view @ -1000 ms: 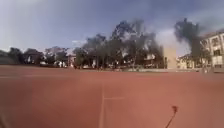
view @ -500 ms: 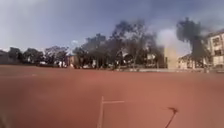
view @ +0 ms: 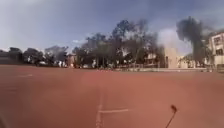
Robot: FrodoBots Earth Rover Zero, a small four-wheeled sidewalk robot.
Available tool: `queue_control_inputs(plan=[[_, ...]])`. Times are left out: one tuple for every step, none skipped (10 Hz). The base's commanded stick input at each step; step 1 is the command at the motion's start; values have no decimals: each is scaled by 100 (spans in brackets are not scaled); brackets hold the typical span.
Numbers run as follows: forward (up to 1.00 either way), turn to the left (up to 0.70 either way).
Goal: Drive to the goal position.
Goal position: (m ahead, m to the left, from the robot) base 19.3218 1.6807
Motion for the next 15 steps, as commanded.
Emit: queue_control_inputs(plan=[[70,28],[70,12],[70,0],[70,0],[70,0],[70,0],[70,0],[70,0],[70,0],[70,0],[70,0],[70,0],[70,0],[70,0],[70,0]])
